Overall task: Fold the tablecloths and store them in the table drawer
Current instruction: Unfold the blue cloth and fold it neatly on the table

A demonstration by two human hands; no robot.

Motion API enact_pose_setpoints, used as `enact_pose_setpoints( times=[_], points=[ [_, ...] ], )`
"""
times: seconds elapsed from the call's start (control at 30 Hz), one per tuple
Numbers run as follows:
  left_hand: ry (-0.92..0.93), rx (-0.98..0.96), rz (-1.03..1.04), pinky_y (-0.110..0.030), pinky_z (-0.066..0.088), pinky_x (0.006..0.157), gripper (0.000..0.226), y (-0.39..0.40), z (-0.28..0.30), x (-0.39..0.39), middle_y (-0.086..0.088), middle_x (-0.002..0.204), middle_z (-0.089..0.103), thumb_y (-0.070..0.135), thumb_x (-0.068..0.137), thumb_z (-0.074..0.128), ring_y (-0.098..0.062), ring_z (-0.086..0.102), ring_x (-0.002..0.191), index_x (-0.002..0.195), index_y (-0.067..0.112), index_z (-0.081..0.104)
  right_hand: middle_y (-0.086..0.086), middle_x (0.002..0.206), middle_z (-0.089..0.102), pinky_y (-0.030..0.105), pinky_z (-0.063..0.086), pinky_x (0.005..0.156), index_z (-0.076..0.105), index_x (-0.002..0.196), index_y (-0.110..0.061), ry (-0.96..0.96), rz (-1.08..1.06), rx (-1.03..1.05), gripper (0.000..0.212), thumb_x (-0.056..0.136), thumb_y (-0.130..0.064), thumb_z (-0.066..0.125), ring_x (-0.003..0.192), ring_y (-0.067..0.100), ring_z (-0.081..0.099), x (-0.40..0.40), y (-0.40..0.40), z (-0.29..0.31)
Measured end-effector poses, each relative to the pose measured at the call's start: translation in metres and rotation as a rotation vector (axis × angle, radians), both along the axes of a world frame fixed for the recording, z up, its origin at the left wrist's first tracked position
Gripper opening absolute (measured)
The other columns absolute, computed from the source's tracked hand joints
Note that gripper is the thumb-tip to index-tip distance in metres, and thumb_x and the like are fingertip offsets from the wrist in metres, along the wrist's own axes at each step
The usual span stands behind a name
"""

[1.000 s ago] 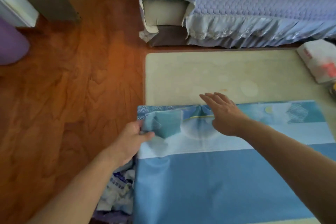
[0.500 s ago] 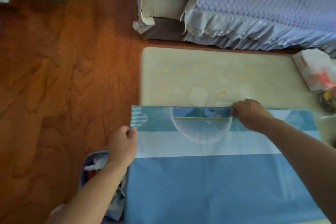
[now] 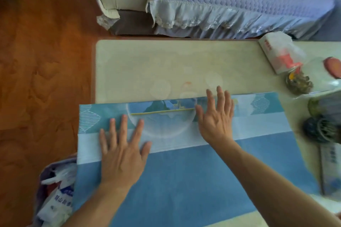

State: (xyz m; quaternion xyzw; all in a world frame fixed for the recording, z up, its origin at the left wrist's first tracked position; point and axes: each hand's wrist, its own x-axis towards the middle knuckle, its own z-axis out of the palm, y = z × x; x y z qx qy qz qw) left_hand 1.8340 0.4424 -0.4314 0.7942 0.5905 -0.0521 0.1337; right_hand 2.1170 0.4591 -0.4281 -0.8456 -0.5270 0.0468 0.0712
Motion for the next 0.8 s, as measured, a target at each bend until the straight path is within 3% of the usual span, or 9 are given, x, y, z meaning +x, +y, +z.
enact_pose_setpoints(
  times=[0.03,0.1,0.23,0.33,0.43,0.53,0.63,0.7,0.8],
  points=[
    [0.019,0.008,0.038,-0.069,0.013,0.118,0.071,0.001,-0.003,-0.002,-0.017,0.166,0.024,0.061,0.093,0.037,-0.045,0.014,0.153,0.156,0.027,0.039,0.007,0.166,0.012,0.045,-0.006,0.122,0.024,0.156,-0.027,0.007,-0.08,-0.056,0.065,0.1,-0.057,0.034,0.153,0.032,0.004,0.026,-0.006,-0.003],
    [0.037,0.064,0.094,-0.07,0.013,0.116,0.073,0.003,-0.012,-0.006,-0.017,0.165,0.024,0.063,0.093,0.034,-0.043,0.014,0.153,0.157,0.028,0.036,0.004,0.168,0.007,0.052,0.002,0.123,0.016,0.158,-0.031,0.024,-0.265,-0.163,0.071,0.097,-0.066,0.023,0.154,0.03,0.003,0.095,-0.015,-0.012],
    [0.084,0.096,0.09,-0.069,0.011,0.116,0.073,0.004,-0.023,0.001,-0.017,0.166,0.021,0.063,0.094,0.03,-0.041,0.011,0.154,0.16,0.031,0.027,0.006,0.168,0.006,0.053,0.005,0.123,0.013,0.159,-0.03,0.021,-0.295,-0.241,0.074,0.095,-0.069,0.016,0.154,0.03,0.005,0.171,-0.014,-0.025],
    [0.025,0.042,0.122,-0.068,0.01,0.119,0.071,0.003,-0.016,-0.006,-0.016,0.168,0.016,0.063,0.095,0.026,-0.04,0.007,0.155,0.159,0.031,0.03,0.009,0.167,0.006,0.056,0.003,0.122,0.016,0.16,-0.024,0.071,-0.296,-0.127,0.074,0.096,-0.062,0.019,0.153,0.035,0.002,0.136,-0.018,-0.012],
    [0.039,0.078,0.222,-0.063,0.012,0.12,0.065,-0.026,-0.001,-0.03,-0.022,0.166,0.018,0.054,0.099,0.031,-0.045,0.013,0.152,0.157,0.024,0.037,0.012,0.167,0.01,0.052,0.002,0.123,0.022,0.159,-0.023,0.061,0.111,0.04,0.069,0.099,-0.056,0.03,0.154,0.036,0.0,0.034,-0.044,0.012],
    [-0.005,0.075,0.342,-0.062,0.031,0.112,0.065,-0.064,0.0,-0.063,-0.032,0.155,0.031,0.051,0.1,0.032,-0.054,0.035,0.137,0.153,0.015,0.044,0.01,0.167,0.01,0.051,0.007,0.124,0.023,0.159,-0.024,0.088,0.421,-0.005,0.066,0.101,-0.056,0.031,0.154,0.034,-0.001,-0.058,-0.074,0.002],
    [-0.197,0.031,0.457,-0.054,0.039,0.104,0.058,-0.077,0.0,-0.083,-0.031,0.144,0.045,0.041,0.105,0.04,-0.048,0.045,0.129,0.153,0.008,0.041,0.004,0.168,0.012,0.051,0.014,0.123,0.023,0.158,-0.026,0.076,0.334,-0.116,0.066,0.101,-0.059,0.027,0.155,0.03,0.003,-0.072,-0.078,-0.016],
    [-0.422,-0.118,0.662,-0.045,0.039,0.104,0.057,-0.069,0.009,-0.085,-0.02,0.145,0.052,0.036,0.104,0.049,-0.039,0.049,0.132,0.154,0.011,0.037,0.004,0.167,0.014,0.046,0.011,0.125,0.026,0.158,-0.024,0.107,0.273,-0.086,0.067,0.1,-0.058,0.03,0.155,0.028,0.006,-0.07,-0.074,-0.02],
    [-0.635,-0.374,0.897,-0.037,0.047,0.082,0.029,-0.063,0.01,-0.101,-0.005,0.118,0.071,0.036,0.101,0.057,-0.03,0.066,0.11,0.124,0.019,0.062,0.002,0.167,0.013,0.031,0.004,0.124,0.025,0.158,-0.02,0.499,0.122,0.063,0.064,0.102,-0.048,0.041,0.155,0.019,0.004,-0.078,-0.05,-0.011]
  ],
)
